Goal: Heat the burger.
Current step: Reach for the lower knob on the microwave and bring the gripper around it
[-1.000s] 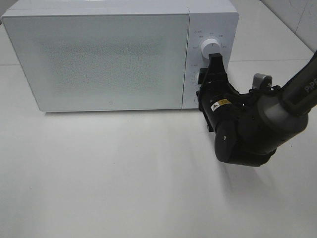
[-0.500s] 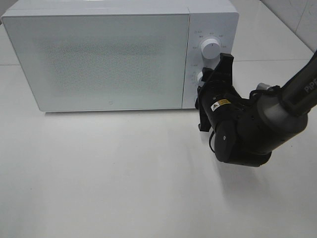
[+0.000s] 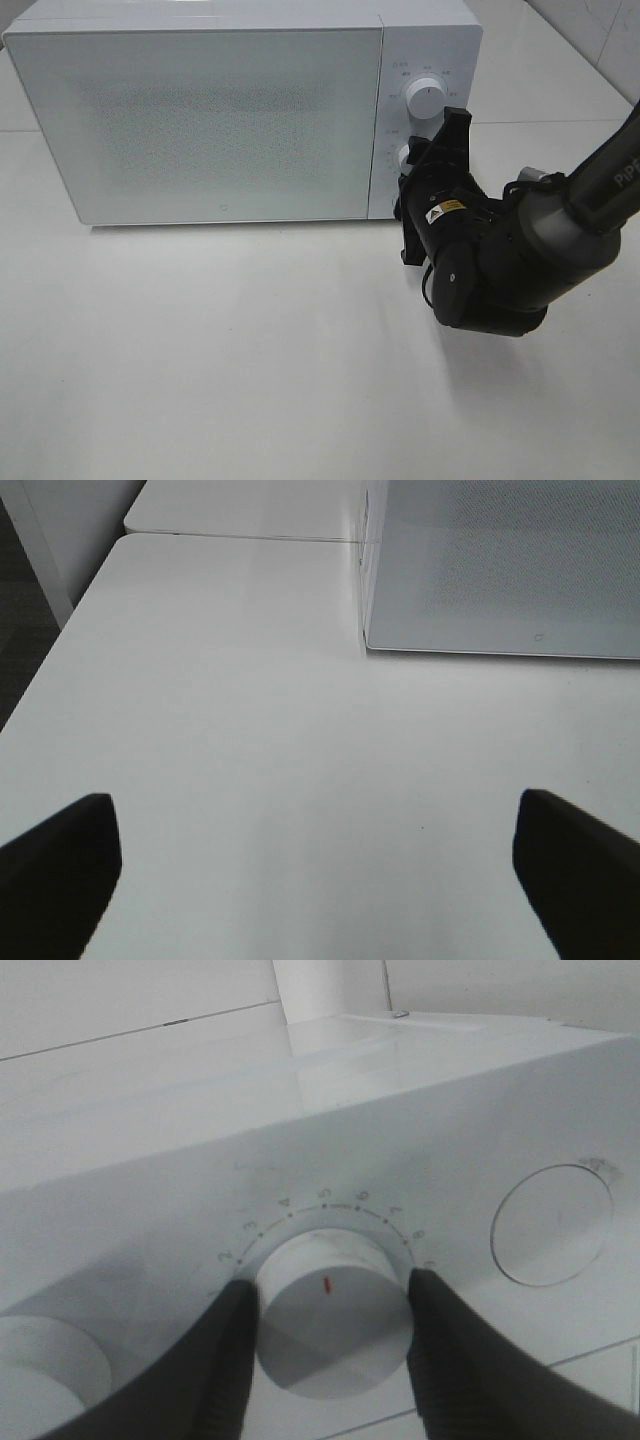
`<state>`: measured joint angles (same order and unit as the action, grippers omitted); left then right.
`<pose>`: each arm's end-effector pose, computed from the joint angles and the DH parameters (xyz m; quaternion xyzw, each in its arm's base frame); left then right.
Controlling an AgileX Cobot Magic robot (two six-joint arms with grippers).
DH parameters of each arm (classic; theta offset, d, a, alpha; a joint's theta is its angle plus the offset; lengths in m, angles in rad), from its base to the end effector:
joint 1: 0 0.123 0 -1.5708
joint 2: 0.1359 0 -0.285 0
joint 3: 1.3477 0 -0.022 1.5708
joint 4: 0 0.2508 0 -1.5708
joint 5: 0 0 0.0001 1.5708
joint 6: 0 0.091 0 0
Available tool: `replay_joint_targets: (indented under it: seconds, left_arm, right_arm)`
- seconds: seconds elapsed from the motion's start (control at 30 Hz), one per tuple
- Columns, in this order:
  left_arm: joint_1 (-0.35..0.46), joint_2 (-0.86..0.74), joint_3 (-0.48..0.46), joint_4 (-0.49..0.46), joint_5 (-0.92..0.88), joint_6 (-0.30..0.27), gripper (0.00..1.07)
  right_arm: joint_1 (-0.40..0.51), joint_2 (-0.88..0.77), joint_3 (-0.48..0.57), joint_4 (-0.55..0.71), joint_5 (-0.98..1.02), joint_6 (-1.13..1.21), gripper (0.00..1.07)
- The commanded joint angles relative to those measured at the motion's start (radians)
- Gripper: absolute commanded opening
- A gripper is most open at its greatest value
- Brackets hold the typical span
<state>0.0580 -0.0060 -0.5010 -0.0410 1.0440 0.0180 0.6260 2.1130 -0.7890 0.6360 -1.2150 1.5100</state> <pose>-0.0050 -0.0035 0.2790 -0.0162 0.8467 -0.0003 0.5319 0.3190 0.1681 0.1077 0.5461 0.4927 0.5178 0.4369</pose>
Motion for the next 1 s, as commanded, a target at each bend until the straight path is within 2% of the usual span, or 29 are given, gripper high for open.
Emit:
replay_joint_targets:
  seconds: [0.03,0.27,0.4,0.67,0.73,0.83,0.9,1.0]
  left_arm:
    - [0.0,-0.023,0.003,-0.004,-0.007,0.004,1.0]
    - [0.0,-0.023,0.003,-0.004,-0.007,0.004,1.0]
    - [0.0,-0.023,0.003,-0.004,-0.007,0.004,1.0]
    - [0.0,-0.023,0.003,-0.004,-0.007,0.004,1.0]
    - [0.0,-0.023,0.003,-0.004,-0.007,0.004,1.0]
    - [0.0,-0.023,0.003,-0.004,-0.007,0.004,1.0]
    - [0.0,-0.023,0.003,-0.004,-0.007,0.004,1.0]
    - [0.0,-0.023,0.003,-0.004,-0.007,0.004,1.0]
  right_arm:
    - [-0.007,-0.018,-0.023,0.007,-0.173,-0.022,0.11]
    - [-0.007,-0.018,-0.023,0.023,-0.173,-0.032,0.25]
    - [-0.007,-0.018,-0.02,0.08,-0.173,-0.032,0.34]
    - [-0.007,-0.018,-0.017,0.072,-0.173,-0.042,0.36]
    - [-0.007,-0.018,-0.017,0.072,-0.173,-0.059,0.43]
    - [-0.007,-0.018,-0.017,0.072,-0.173,-0.063,0.46]
    - [-0.007,-0.018,-0.017,0.072,-0.173,-0.073,0.55]
    - [-0.007,-0.018,-0.017,0.072,-0.173,-0.074,0.6]
